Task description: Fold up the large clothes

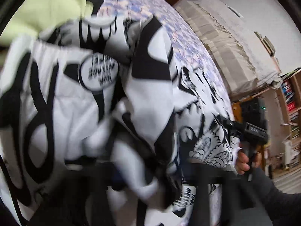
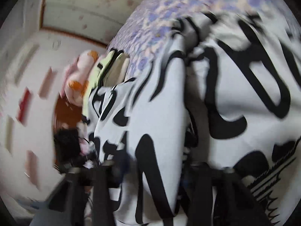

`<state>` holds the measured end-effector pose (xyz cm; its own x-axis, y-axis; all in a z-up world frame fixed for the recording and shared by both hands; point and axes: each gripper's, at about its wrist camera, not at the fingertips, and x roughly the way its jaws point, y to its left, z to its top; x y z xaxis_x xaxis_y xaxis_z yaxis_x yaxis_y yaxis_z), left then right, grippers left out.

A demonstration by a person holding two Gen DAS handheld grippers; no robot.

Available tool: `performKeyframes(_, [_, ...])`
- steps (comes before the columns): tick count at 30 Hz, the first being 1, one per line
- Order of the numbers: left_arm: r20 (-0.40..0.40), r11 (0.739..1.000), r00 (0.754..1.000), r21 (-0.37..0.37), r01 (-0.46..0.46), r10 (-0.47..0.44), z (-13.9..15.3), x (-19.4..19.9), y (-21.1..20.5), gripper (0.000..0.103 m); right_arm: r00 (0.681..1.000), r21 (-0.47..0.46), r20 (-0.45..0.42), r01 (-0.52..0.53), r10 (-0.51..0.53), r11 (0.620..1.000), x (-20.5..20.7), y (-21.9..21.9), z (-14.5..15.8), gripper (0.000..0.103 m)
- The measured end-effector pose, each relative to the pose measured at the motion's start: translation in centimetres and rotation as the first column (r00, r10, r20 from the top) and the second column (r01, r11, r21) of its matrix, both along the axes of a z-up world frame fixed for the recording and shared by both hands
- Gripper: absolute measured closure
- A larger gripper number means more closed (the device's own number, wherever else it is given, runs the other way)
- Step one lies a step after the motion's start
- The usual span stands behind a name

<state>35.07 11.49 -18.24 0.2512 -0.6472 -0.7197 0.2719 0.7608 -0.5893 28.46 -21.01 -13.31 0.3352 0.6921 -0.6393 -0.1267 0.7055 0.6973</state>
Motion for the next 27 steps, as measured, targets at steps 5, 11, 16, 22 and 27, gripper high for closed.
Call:
performKeyframes(5, [0.156,1.0,0.988,0.01,-0.017,0.015,2.4,-2.7,0.6,0.096,0.97,-0.179,0.241,0.0,0.044,0.984,-2.2,0.7,4.8,0.089])
performKeyframes(11, [0.006,0.996,0.996,-0.036,-0.084,0.084,-3.9,-5.3,2.0,0.096,0.988,-0.324,0.131,-0.038,0.085,0.945,-3.5,0.1,-0.7,0.089])
performKeyframes(16, [0.02,0.993,0.992,-0.018,-0.12,0.121,-2.6,-5.5,2.3,0.09,0.993,-0.323,0.119,0.021,0.019,0.946,-3.3,0.2,-0.5,0.078])
performKeyframes(22, [0.176,0.978,0.978,0.154,-0.138,0.111,3.6,-7.8,1.1,0.071,0.986,-0.441,0.164,0.09,-0.018,0.893,-4.7,-0.2,3.4,0.067])
performKeyframes(27, [0.354,0.959,0.924,0.182,-0.22,0.145,8.6,-9.7,0.9,0.07,0.955,-0.502,0.289,0.204,-0.059,0.841,-6.6,-0.2,6.5,0.065])
